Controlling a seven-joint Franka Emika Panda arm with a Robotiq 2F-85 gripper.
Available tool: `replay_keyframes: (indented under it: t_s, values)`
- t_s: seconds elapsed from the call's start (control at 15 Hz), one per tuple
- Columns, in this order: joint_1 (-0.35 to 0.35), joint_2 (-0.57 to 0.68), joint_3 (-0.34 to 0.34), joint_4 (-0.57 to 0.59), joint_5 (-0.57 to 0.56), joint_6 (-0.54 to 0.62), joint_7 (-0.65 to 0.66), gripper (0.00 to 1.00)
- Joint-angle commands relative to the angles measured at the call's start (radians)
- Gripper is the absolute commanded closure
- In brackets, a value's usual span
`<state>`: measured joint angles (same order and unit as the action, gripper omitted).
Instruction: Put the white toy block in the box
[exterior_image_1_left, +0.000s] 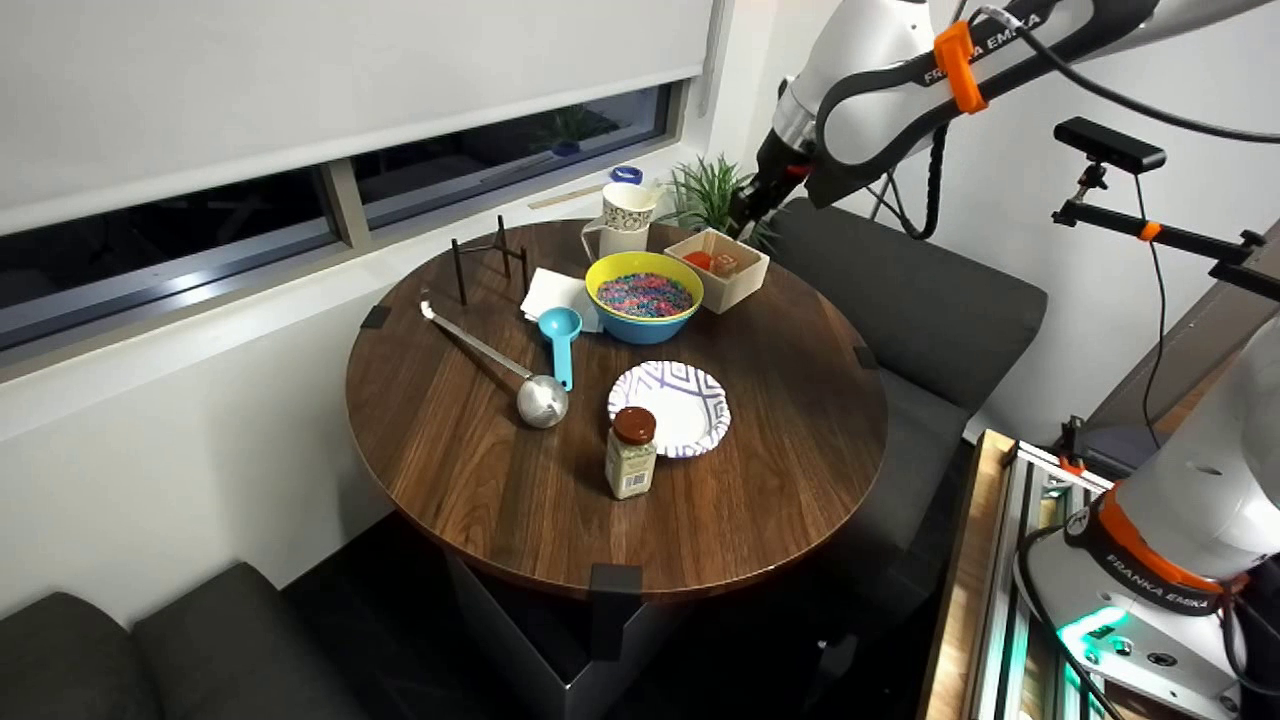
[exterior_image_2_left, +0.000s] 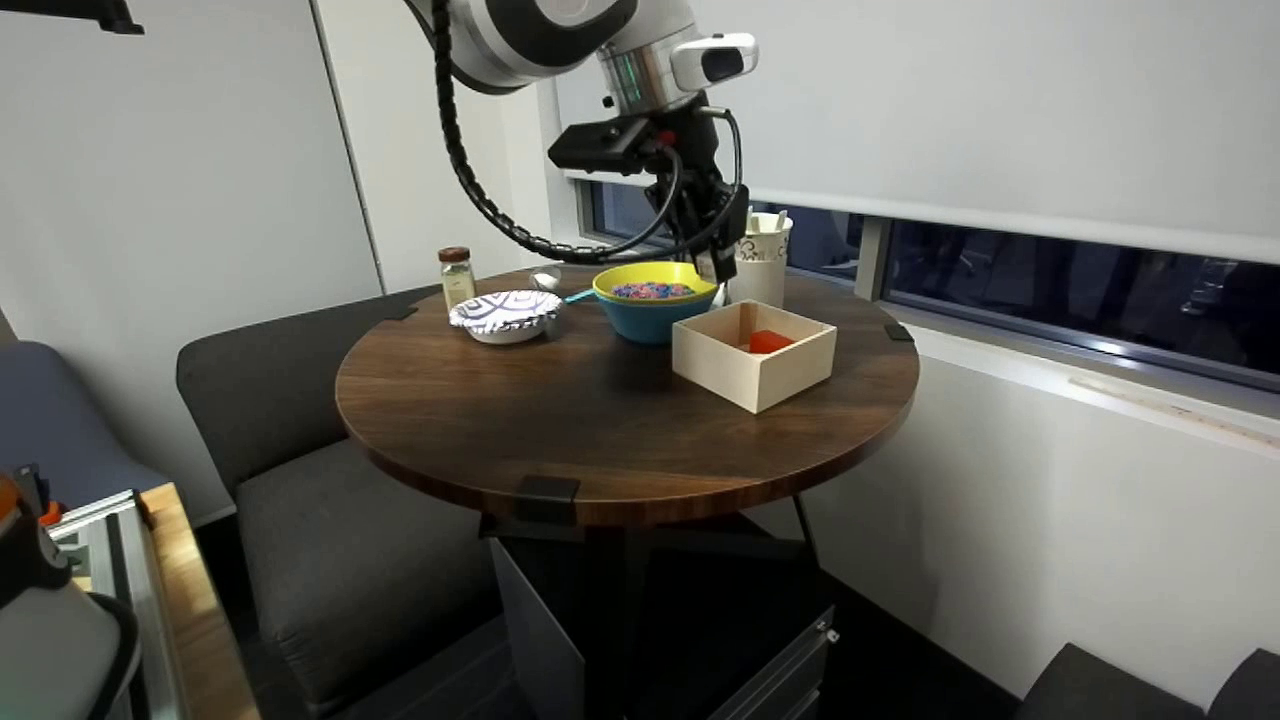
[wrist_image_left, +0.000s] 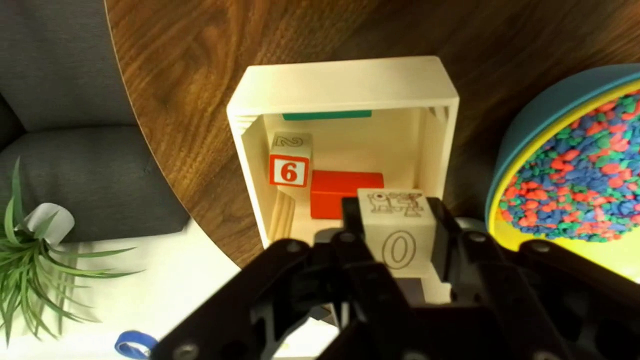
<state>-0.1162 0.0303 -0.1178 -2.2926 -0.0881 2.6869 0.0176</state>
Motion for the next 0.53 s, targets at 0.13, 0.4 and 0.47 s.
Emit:
replay_keyframes:
  t_s: [0.13,0.4,0.47]
  values:
    - [-0.002,0.16,-0.018,0.103,-0.012,-0.013,0.06,0.91]
    - [0.004,0.227,-0.024,0.155,0.0,-0.035,0.069,0.91]
    - [0.004,0.238,-0.022,0.166,0.008,-0.046,0.067,0.88]
